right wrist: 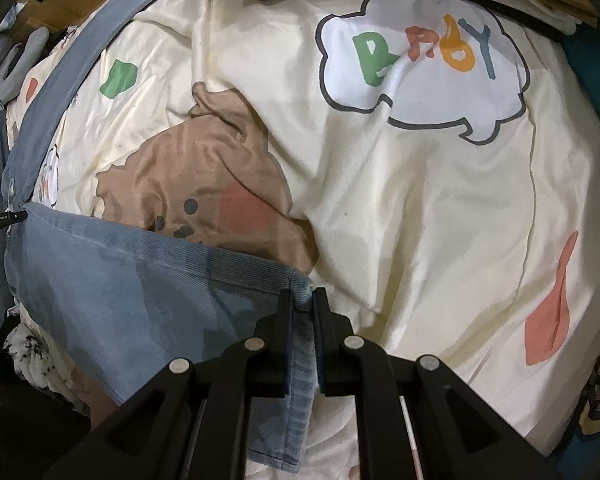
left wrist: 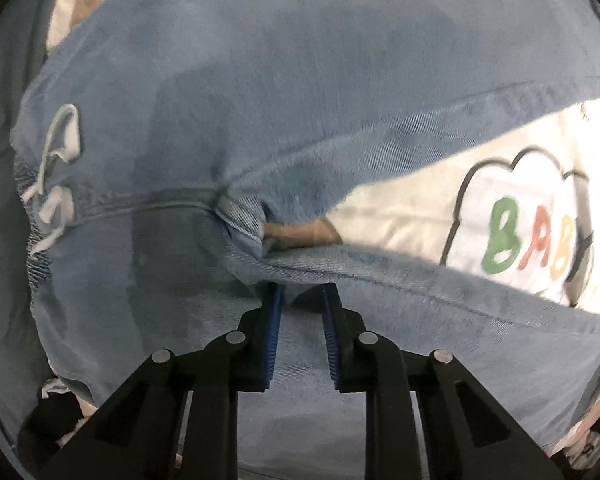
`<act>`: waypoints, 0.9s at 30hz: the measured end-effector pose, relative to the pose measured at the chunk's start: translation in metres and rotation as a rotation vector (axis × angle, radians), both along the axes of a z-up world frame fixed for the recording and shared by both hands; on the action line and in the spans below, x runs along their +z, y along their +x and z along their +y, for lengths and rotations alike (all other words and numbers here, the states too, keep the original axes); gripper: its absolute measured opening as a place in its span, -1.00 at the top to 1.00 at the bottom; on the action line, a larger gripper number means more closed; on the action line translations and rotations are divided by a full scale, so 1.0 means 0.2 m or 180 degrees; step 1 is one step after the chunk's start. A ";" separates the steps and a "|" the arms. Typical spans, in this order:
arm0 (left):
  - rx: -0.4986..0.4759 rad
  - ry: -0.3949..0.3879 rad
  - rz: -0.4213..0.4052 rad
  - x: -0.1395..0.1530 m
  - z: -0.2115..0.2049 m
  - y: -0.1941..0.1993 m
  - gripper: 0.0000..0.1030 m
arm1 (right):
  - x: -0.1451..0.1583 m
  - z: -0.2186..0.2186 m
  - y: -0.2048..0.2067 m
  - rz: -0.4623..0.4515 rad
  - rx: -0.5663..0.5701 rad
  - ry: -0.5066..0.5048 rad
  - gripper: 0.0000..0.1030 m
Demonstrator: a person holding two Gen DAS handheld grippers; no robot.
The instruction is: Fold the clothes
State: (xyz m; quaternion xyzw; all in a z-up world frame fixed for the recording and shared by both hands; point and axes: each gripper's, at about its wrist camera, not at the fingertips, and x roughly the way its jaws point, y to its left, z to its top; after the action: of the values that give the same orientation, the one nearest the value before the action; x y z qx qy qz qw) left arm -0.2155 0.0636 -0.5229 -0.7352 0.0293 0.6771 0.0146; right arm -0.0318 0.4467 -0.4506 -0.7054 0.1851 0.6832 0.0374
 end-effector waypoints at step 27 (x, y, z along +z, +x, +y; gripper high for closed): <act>0.0758 0.0150 0.0565 0.15 -0.55 0.18 0.60 | -0.13 0.00 -0.09 -0.0181 -0.0106 0.0230 0.84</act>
State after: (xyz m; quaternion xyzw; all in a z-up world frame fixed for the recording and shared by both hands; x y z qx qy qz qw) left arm -0.1804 -0.0459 -0.4927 -0.6702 -0.0728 0.7368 -0.0511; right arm -0.0506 0.4473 -0.4765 -0.7195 0.1708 0.6684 0.0795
